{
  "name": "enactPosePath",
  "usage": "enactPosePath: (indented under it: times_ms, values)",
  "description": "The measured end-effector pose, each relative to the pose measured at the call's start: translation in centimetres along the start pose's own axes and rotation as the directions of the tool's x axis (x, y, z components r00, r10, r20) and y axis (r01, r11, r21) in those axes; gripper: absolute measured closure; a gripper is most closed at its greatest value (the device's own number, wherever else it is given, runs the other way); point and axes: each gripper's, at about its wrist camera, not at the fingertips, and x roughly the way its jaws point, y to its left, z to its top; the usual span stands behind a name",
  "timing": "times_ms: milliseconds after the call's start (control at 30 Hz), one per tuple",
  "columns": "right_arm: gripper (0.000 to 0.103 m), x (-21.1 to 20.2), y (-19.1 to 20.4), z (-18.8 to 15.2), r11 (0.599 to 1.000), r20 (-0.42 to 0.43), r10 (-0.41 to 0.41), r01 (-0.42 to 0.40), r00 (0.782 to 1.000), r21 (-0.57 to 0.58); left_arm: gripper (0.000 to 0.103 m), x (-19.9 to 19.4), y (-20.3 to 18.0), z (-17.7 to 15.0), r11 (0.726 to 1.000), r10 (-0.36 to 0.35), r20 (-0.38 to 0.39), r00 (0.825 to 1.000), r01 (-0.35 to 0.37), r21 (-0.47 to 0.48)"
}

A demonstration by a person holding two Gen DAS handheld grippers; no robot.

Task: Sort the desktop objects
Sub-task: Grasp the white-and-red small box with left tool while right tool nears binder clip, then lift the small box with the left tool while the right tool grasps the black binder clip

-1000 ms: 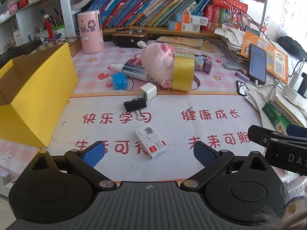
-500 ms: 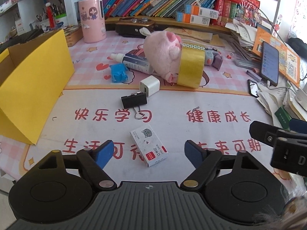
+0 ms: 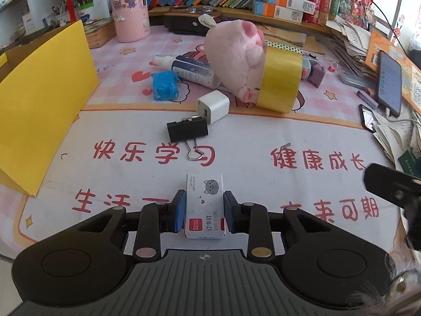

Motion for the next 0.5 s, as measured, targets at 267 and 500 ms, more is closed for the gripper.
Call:
enactPosePath:
  times_ms: [267, 500]
  values:
    - [0.006, 1.2, 2.5, 0.8, 0.996, -0.008, 0.086, -0.086, 0.996, -0.032, 0.075, -4.3, 3.9, 0.7, 0.996, 0.049, 0.096, 0.994, -0.041, -0.083]
    - [0.006, 3.5, 5.9, 1.6, 0.984, -0.007, 0.155, -0.155, 0.988, -0.094, 0.075, -8.4, 7.8, 0.4, 0.981, 0.118, 0.15, 0.982, -0.092, -0.169]
